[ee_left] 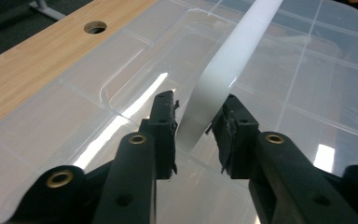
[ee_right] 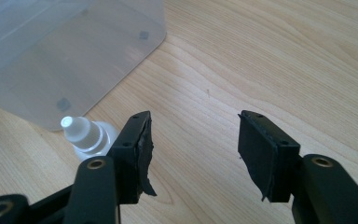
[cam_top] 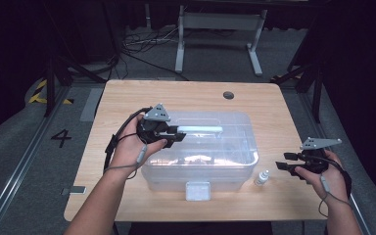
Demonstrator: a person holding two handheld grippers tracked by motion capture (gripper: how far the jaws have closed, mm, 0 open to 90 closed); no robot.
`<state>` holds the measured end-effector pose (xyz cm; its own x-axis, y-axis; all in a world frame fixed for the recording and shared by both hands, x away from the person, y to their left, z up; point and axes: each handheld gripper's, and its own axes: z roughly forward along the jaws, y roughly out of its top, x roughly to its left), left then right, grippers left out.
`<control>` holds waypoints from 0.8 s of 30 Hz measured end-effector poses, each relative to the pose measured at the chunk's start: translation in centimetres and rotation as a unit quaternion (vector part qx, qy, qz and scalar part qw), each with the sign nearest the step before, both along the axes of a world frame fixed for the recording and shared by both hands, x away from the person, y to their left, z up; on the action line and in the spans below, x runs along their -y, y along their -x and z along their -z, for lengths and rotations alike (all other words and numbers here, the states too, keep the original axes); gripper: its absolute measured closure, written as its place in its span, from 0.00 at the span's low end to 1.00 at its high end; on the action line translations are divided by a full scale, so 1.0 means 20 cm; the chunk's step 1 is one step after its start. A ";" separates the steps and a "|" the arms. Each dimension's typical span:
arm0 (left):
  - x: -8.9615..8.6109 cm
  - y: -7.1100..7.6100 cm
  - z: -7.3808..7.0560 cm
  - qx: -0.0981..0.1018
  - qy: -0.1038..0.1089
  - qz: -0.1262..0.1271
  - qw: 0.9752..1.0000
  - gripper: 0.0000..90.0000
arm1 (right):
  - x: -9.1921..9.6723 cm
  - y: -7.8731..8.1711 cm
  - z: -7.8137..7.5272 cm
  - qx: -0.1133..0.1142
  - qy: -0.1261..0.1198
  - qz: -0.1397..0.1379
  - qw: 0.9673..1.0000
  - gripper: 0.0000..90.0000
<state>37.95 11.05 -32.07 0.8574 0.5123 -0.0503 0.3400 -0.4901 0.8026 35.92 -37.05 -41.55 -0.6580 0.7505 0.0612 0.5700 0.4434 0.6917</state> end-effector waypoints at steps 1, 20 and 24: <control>0.00 0.00 0.00 0.003 -0.001 -0.001 1.000 0.80 | 0.00 0.00 0.00 -0.001 0.000 0.000 1.000 0.51; 0.04 0.00 -0.04 -0.004 -0.031 -0.021 0.999 0.84 | -0.01 0.01 -0.01 0.003 0.001 -0.002 1.000 0.51; 0.04 -0.01 -0.06 -0.007 -0.037 -0.020 0.999 0.84 | -0.01 0.01 -0.02 0.007 0.000 -0.001 1.000 0.51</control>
<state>38.18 10.26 -30.87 0.8354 0.5492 -0.0240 0.3723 -0.5331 0.7597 35.79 -36.94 -41.23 -0.6599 0.7495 0.0526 0.5602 0.4441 0.6993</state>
